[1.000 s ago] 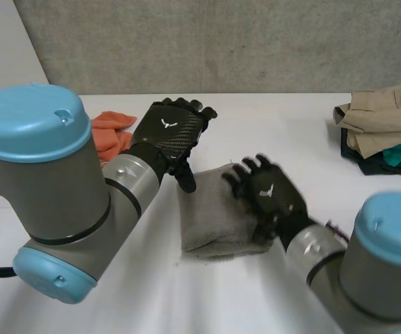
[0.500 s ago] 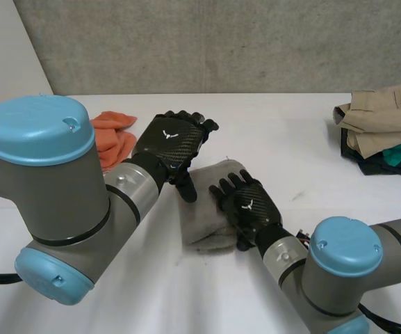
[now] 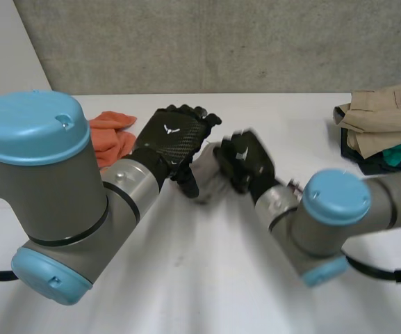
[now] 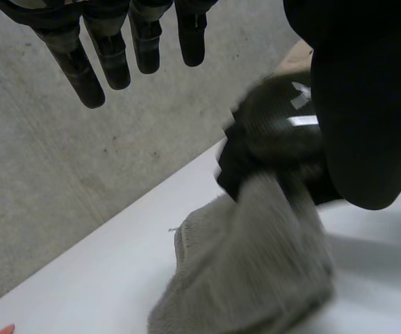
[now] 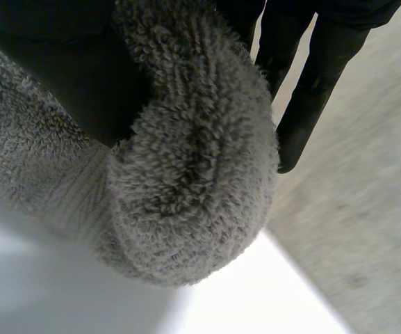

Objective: Fold the laundry.

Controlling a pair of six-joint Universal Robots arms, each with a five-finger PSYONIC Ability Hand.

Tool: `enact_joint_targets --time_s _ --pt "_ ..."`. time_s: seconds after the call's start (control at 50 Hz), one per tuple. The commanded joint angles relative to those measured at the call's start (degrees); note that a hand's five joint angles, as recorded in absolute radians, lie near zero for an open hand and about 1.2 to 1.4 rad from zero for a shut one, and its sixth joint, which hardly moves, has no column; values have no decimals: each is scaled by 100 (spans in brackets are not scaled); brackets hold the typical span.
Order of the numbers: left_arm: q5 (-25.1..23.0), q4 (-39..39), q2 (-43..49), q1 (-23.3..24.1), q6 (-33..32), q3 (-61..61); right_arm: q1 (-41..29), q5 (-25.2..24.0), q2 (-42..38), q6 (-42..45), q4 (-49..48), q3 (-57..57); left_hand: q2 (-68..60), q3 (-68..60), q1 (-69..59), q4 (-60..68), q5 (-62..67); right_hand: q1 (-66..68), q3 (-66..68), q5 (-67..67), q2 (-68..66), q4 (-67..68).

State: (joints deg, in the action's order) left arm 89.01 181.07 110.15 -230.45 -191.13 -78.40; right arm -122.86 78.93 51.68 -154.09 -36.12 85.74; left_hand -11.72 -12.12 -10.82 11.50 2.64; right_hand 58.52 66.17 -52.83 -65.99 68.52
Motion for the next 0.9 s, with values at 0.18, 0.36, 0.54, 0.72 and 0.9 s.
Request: enact_joint_targets --time_s 0.18,0.36,0.54,0.72,0.9 --pt "-7 43 -117 79 -12 335 2035 -334 756 -1077 -185 -1822 33 73 -57 -11 -125 2148 1383 -1717 -1401 1148" --pt "-7 43 -108 263 -12 326 3601 -387 80 -1774 -501 -3045 33 73 -57 -11 -125 2148 1383 -1717 -1401 1148" --pt "-16 52 -90 422 -12 317 4699 -1422 -1334 -2187 -519 -3556 33 73 -57 -11 -125 2148 1383 -1717 -1401 1148" --pt "-182 78 -90 554 -3 247 5333 -2627 -1986 -2231 -537 -3037 33 73 -57 -11 -125 2148 1383 -1717 -1401 1148" --pt "-367 87 -90 606 23 168 5536 -2927 -1978 -2249 -642 -2826 33 73 -57 -11 -125 2148 1383 -1717 -1401 1148"
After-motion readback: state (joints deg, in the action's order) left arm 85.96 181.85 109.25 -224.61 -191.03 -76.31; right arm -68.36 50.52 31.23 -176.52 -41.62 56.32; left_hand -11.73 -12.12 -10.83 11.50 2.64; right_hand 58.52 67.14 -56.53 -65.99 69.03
